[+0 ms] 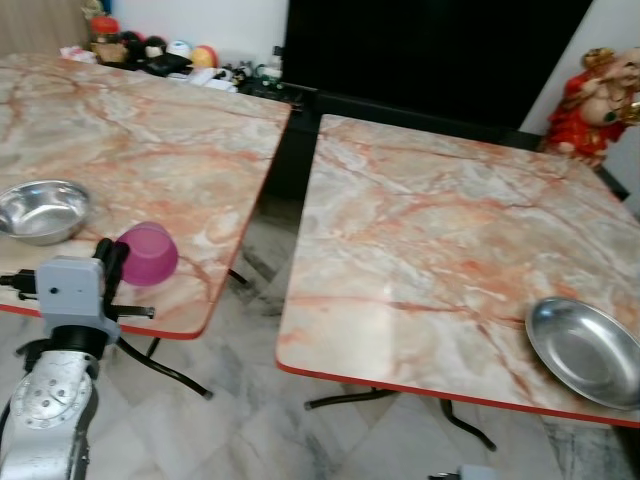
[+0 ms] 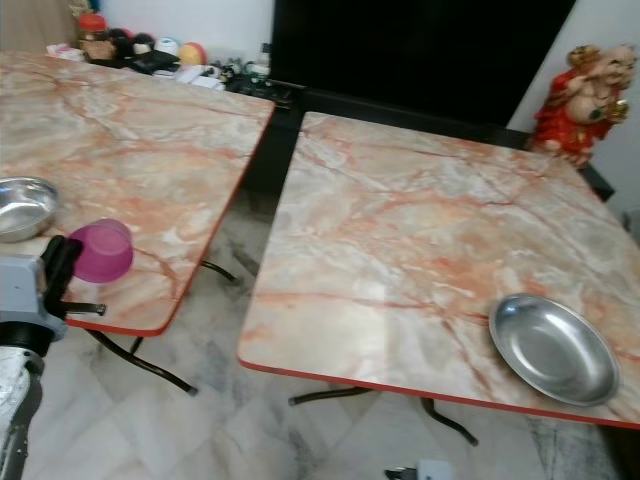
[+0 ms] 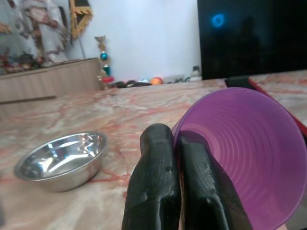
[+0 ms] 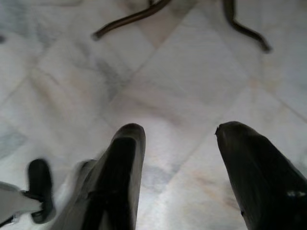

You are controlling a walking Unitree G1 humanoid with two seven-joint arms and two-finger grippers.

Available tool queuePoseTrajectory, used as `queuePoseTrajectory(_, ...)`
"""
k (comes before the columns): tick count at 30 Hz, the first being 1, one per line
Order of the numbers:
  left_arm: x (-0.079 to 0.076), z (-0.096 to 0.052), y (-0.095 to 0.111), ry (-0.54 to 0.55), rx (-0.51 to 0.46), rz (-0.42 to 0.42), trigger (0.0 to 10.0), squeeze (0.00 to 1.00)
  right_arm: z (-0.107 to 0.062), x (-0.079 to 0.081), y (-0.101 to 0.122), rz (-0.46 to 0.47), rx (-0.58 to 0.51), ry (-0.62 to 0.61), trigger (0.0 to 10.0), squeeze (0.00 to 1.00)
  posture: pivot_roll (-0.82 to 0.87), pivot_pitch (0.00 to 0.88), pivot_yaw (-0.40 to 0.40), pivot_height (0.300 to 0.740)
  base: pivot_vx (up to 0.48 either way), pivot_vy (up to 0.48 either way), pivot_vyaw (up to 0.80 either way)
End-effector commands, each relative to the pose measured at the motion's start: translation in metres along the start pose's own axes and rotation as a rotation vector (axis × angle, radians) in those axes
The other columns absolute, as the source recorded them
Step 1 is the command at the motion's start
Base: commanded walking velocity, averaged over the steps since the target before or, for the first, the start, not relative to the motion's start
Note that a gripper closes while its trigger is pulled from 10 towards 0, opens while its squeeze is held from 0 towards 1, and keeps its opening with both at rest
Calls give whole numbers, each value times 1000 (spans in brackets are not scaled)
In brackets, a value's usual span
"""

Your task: Setting the table

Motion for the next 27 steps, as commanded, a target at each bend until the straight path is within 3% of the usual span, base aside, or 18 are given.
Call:
queuePoseTrajectory(1, -5, -1, 2, -26, -6, 4, 10000, 0, -1, -14, 3, 1, -3, -31, 10000, 0, 164, 125, -84, 740, 0, -461, 0)
queuePoseTrajectory(11, 13, -4, -3, -120, -13, 144, 10000, 0, -1, -14, 3, 0, -3, -31, 10000, 0, 173, 124, -81, 740, 0, -461, 0)
queuePoseTrajectory(17, 18, -1, 0, -92, -17, 140, 10000, 0, -1, -15, 3, -3, -3, -31, 10000, 0, 174, 123, -82, 740, 0, -461, 0)
queuePoseTrajectory(20, 8, -4, 0, -105, -16, 114, 10000, 0, -2, -15, 3, -3, -3, -31, 10000, 0, 166, 115, -80, 740, 0, -461, 0)
queuePoseTrajectory(27, 5, -3, 1, -116, -22, 103, 10000, 0, -2, -15, 1, -2, -2, -34, 10000, 0, 165, 112, -78, 740, 0, -461, 0)
Point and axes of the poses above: a point about 5 cm out from each wrist's last joint towards the gripper, its own z axis pointing out of the wrist towards the gripper, its own y axis along the axis of the wrist's last joint, x = y × z, the point moved 6 cm from there along z, pointing out of the wrist towards the gripper, and after that the axes turned 13 degrees about z, right-handed, at the moved point
